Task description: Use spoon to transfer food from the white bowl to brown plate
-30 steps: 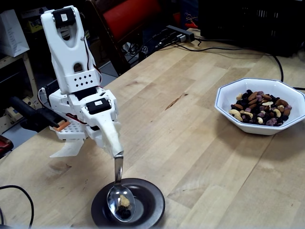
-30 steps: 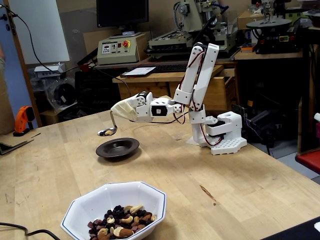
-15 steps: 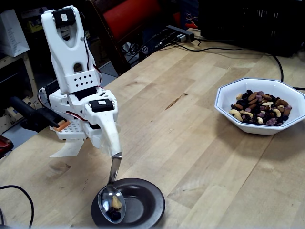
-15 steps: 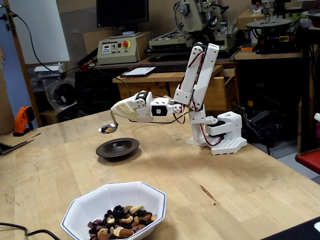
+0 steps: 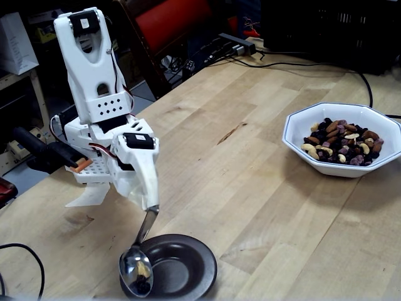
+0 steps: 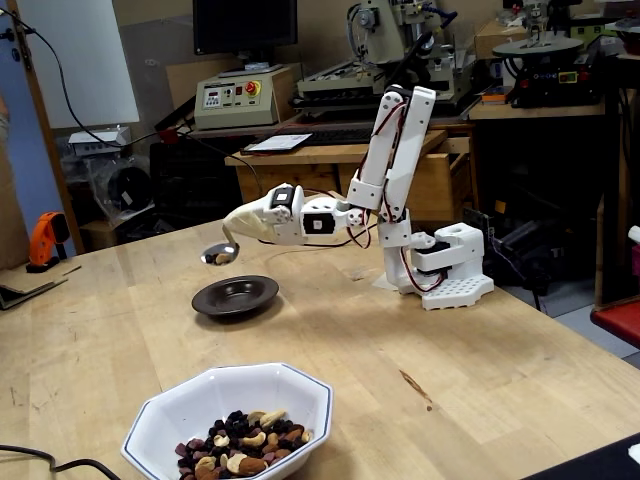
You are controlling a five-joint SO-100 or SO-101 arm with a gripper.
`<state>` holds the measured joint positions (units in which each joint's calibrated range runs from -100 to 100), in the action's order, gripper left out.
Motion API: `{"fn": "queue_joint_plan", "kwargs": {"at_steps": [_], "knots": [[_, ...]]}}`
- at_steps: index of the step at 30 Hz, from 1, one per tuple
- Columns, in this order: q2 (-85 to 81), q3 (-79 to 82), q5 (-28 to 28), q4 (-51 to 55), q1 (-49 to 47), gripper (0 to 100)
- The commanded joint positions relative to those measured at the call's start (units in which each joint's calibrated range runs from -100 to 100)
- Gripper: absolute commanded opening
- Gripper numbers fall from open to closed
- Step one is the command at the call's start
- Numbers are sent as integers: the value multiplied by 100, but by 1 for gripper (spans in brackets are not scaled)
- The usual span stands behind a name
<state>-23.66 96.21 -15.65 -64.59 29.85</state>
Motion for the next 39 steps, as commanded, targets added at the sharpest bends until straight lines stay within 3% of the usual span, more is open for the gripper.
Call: {"fn": "queue_joint_plan", "kwargs": {"at_steps": [1, 16, 39], "knots": [[94, 43, -176, -102, -15, 4], [273, 43, -713, -102, -30, 4], [273, 43, -718, -94, -22, 4]]}}
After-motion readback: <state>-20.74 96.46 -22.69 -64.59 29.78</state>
